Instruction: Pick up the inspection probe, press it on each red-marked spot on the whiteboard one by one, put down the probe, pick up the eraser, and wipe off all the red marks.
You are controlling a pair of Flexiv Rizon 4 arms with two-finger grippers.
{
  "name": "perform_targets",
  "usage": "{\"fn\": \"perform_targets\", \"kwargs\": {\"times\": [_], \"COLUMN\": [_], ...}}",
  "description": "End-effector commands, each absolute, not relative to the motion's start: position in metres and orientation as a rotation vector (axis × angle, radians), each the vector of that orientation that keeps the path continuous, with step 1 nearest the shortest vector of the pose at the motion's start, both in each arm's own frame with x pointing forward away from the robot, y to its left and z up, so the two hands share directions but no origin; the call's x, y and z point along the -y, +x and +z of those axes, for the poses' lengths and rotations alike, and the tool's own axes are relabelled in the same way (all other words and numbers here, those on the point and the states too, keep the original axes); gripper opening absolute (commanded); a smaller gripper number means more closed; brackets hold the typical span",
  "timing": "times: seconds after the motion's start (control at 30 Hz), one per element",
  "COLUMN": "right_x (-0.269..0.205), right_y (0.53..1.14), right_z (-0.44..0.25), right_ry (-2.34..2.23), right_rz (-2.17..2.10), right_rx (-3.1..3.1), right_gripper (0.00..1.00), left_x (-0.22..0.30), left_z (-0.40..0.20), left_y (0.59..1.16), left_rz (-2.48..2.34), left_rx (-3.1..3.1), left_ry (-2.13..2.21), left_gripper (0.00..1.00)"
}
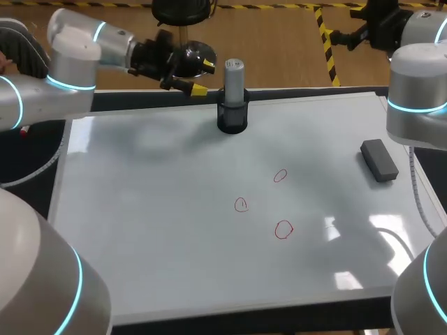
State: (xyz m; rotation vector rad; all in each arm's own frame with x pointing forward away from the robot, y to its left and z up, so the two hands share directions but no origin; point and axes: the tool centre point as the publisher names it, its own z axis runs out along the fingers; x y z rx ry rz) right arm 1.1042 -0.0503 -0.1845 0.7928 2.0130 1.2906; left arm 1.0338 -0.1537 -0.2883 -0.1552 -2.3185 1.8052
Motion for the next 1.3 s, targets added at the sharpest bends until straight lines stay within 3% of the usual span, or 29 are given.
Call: {"fn": "perform_targets", "kwargs": {"times": [0.03, 1.3], "right_x": [0.05, 0.05], "right_y": [1.104, 1.104], "right_z": [-0.184, -0.184], "right_ry": [0.793, 0.793], "right_rz": [1.291, 1.291], "right_rx": [-2.013, -2.013], "right_gripper": [1.0, 1.0], "left_x": [0.164, 0.216], "left_z": [-0.295, -0.316], "left_y": [1.041, 1.035], "left_rz": [1.783, 1.715], "left_rx": [2.287, 2.235], "left_ry": [-0.189, -0.361], "left_gripper": [1.0, 1.0]}}
